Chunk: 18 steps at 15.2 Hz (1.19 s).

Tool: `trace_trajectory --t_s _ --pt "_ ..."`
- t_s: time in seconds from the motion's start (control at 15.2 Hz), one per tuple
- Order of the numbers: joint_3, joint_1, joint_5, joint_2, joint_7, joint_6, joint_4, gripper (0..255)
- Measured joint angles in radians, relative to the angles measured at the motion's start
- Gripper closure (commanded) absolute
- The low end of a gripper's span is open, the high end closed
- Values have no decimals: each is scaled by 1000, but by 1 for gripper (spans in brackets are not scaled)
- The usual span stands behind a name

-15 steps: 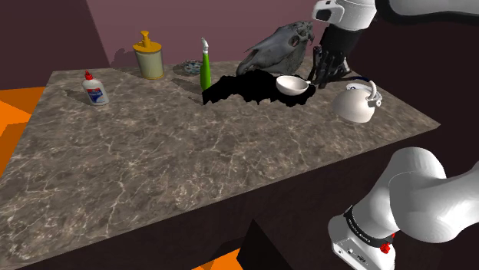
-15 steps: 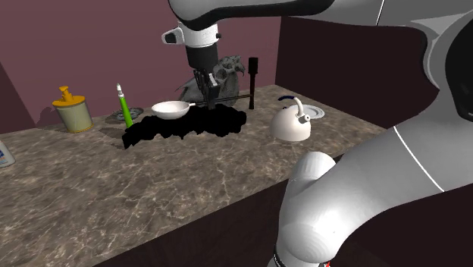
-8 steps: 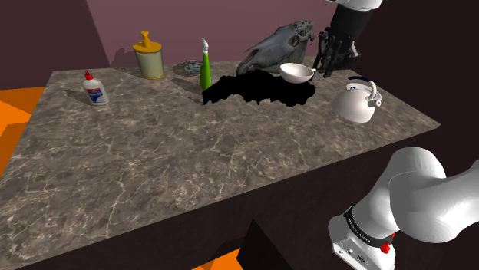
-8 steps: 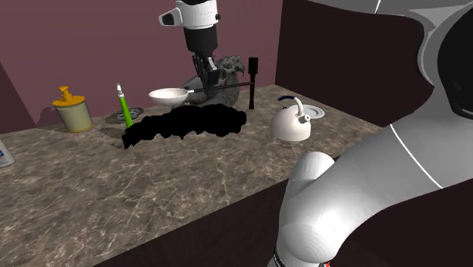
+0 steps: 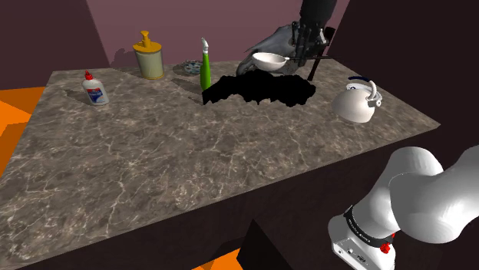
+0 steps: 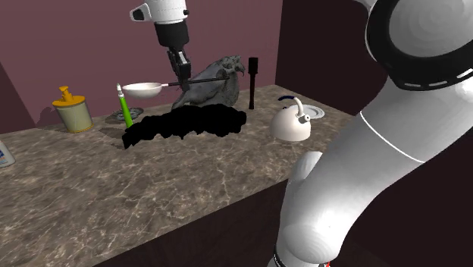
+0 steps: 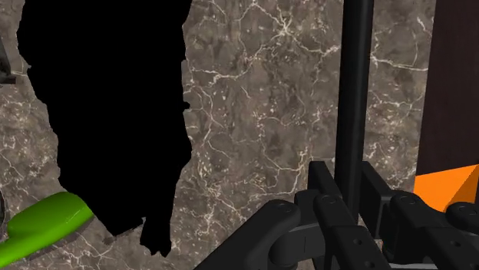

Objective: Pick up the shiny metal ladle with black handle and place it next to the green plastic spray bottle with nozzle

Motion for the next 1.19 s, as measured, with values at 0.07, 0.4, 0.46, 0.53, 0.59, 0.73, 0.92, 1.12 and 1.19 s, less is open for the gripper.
trace_trajectory --t_s 0.07,0.4,0.46,0.53,0.59,0.73,0.92,1.12,1.19 --pt "2 5 7 36 5 4 31 255" --pt "-1 21 42 226 9 6 215 255" --pt "-3 23 51 270 7 6 259 255" --pt "-6 24 59 316 2 2 309 255" --pt "-7 25 68 360 2 0 354 255" --pt "-7 27 86 446 2 -11 448 255" --pt "-11 21 114 581 -10 -46 617 255" --pt "-12 6 148 752 -19 -110 851 255" --pt "-10 6 152 777 -17 -116 879 255"
